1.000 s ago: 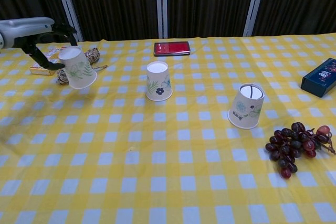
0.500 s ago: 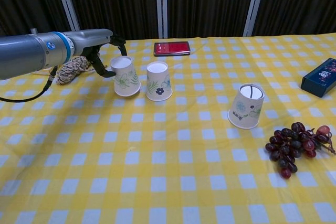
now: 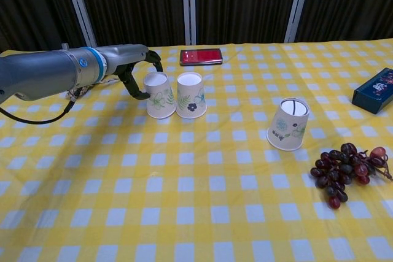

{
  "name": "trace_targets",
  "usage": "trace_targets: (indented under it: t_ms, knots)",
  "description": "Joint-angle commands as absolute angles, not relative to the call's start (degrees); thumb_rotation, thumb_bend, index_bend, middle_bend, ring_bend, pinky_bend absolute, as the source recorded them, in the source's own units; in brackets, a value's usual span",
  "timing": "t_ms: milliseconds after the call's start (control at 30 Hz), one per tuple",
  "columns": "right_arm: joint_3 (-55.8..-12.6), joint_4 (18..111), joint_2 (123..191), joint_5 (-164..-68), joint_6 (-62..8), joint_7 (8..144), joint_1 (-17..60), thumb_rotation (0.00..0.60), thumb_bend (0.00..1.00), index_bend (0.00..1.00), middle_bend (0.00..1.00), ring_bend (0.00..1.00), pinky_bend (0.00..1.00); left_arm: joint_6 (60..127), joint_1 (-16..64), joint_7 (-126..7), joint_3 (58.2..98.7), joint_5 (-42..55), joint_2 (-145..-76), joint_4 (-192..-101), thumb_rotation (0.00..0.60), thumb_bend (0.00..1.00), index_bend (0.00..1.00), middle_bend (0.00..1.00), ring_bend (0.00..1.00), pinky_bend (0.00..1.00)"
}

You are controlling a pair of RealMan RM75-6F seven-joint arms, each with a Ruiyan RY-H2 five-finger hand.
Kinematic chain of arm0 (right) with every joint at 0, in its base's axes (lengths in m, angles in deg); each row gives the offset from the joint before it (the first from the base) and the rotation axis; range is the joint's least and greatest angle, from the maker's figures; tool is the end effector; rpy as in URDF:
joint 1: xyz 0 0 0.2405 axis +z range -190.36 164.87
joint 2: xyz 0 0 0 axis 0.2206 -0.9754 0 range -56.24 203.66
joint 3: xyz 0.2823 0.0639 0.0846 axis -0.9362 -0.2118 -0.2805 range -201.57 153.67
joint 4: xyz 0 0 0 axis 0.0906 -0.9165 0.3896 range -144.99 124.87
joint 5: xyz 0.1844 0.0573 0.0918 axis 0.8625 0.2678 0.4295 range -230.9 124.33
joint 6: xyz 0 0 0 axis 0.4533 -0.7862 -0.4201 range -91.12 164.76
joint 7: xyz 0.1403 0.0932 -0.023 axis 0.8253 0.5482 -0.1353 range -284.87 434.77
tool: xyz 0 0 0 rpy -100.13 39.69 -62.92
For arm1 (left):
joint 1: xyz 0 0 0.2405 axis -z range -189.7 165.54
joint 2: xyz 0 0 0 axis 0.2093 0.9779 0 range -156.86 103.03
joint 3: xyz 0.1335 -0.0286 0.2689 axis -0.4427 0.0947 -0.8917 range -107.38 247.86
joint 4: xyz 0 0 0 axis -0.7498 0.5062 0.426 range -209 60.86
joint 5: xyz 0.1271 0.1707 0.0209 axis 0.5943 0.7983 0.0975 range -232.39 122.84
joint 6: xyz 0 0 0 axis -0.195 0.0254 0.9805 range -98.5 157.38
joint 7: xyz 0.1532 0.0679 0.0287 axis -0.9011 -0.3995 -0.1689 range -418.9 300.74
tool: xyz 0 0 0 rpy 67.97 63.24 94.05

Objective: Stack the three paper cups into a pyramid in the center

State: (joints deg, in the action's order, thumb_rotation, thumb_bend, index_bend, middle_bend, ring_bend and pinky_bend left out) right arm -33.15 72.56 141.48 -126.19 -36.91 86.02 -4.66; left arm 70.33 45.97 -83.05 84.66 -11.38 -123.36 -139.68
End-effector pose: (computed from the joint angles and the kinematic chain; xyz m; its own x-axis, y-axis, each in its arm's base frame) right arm -0.4077 -0.2542 0.1771 0.2479 -0.0140 0.9687 -0.9498 0.1935 0.2459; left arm -0.1351 0.4875 -0.0665 0.4733 0.3503 0.8083 0.8748 -0.2946 -0.3845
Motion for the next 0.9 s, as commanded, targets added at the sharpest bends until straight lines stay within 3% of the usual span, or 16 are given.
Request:
trace_targets:
  t_ms: [33, 233, 633, 900]
  knots:
    - [-33.1, 72.6, 141.5, -126.1, -36.8, 85.8, -4.6, 0.600, 0.15, 0.01, 0.00, 0.00, 0.00, 70.4, 45.7, -82.5, 84.4, -11.3, -123.1, -140.0, 0.600, 0.28, 0.13, 0.00, 0.00, 0.00]
    - [-33.0, 72.6, 141.8, -126.4, -37.0, 85.0, -4.6, 0.600, 0.15, 0.01, 0.00, 0.00, 0.00, 75.1, 41.9, -78.8, 84.1, -8.3, -119.3, -145.5, 0.600, 0.25, 0.01, 0.00, 0.00, 0.00]
    - [-34.6, 73.2, 141.8, -124.3, -38.4, 83.3, -4.8, 0.600, 0.15, 0.01, 0.00, 0.00, 0.00, 97.2, 23.7, -72.8, 76.0, 6.7, -102.6, -167.7, 0.600, 0.25, 0.00, 0.00, 0.00, 0.00]
    - [-36.5, 80.3, 140.0, -125.1, -39.6, 76.8, -2.6, 0.600, 0.15, 0.03, 0.00, 0.00, 0.00, 106.9, 15.1, -68.7, 71.8, 15.4, -96.0, -172.8, 0.600, 0.16, 0.00, 0.00, 0.00, 0.00]
